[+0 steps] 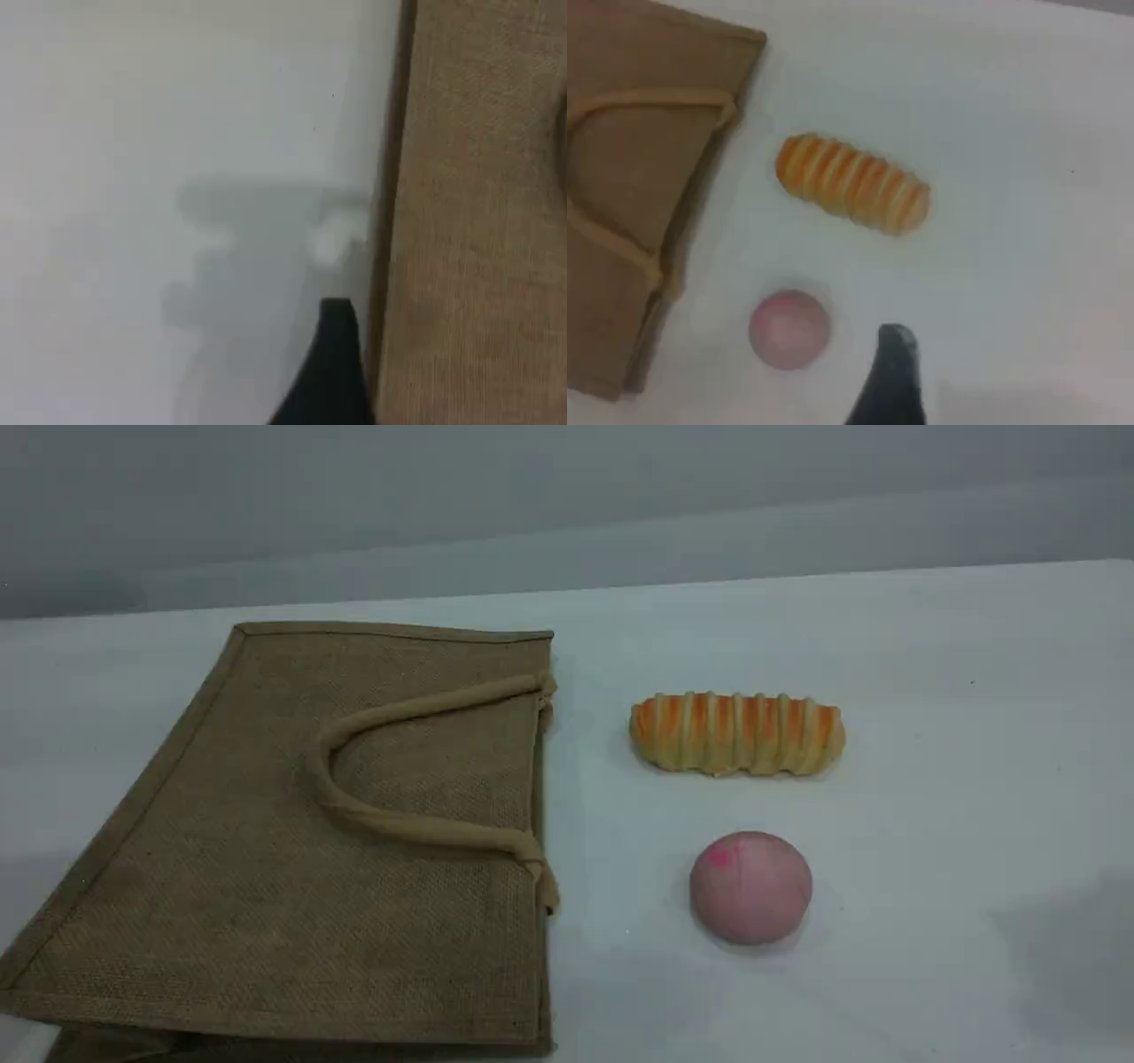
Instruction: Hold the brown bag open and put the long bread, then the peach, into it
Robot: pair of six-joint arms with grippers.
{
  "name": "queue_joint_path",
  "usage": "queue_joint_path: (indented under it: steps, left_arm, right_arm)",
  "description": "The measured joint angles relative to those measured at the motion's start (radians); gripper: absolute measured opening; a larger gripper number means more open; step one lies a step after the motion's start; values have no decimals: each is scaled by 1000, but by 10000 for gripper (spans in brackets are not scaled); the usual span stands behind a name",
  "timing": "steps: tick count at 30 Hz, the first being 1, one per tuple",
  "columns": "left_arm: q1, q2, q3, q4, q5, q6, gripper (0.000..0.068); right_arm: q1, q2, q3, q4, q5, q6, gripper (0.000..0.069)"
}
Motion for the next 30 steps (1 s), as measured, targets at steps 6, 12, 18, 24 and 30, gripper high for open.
queue_joint_path:
  steps: [6,12,18,24,30]
  left_arm:
    - [-35,135,-52,-33,-44,0,584]
    - [-98,297,-131,-33,-59,-52,584]
    - [-147,452,-202,-33,-69,-88,584]
    - [-209,587,-297,-33,-72,-100,584]
    - [-237,696,-372,-33,-77,-129,584]
  right_arm:
    - [0,59,0,0,-33,0,573]
    - [0,93,0,-3,-51,0,573]
    - [0,131,0,-26,-70,0,573]
    - [0,160,0,-27,-78,0,573]
    - [0,164,0,-29,-78,-1,573]
